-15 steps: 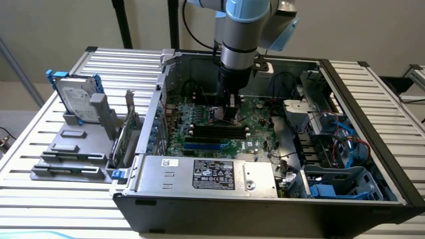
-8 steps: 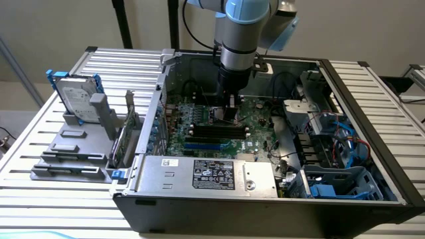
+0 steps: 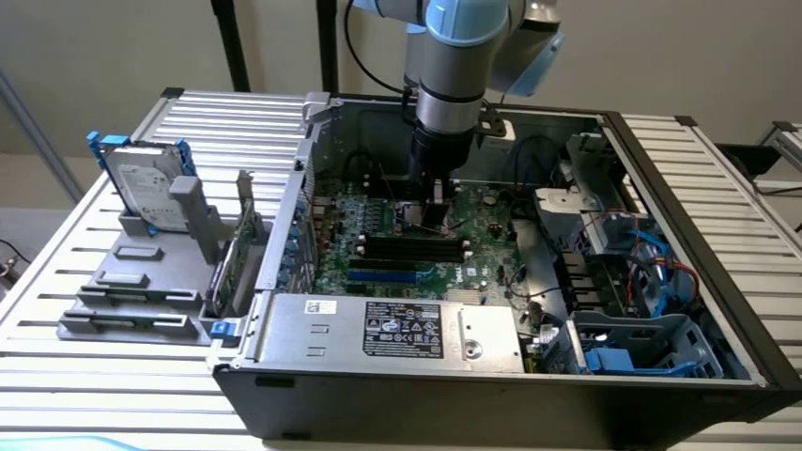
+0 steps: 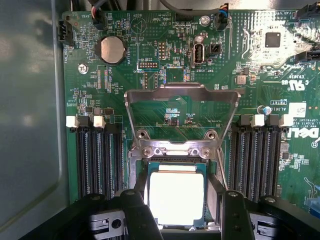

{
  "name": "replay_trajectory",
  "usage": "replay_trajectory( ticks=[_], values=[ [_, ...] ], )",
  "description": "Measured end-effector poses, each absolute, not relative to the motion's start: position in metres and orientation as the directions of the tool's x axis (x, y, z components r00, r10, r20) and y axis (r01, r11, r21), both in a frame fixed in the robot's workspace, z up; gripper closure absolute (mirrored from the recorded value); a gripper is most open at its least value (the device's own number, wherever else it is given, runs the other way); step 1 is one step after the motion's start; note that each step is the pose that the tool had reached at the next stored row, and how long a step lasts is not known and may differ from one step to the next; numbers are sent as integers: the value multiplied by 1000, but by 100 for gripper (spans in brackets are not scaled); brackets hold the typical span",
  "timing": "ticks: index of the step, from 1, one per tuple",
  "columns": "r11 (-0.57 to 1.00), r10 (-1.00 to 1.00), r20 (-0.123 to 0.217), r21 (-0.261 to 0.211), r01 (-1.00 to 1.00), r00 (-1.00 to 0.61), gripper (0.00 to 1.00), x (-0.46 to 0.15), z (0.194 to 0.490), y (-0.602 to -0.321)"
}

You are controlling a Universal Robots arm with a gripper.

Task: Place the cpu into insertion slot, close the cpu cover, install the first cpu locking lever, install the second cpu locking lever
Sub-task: 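Place the cpu into insertion slot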

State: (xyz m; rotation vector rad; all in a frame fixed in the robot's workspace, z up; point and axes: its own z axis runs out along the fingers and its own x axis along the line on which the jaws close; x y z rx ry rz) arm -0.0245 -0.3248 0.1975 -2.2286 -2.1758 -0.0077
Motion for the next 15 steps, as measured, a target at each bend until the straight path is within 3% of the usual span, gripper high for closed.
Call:
replay_trajectory(
  ticks=[15],
  values=[
    [-24,999,22,-16,1000,24,45,-24,196,-325]
  ],
)
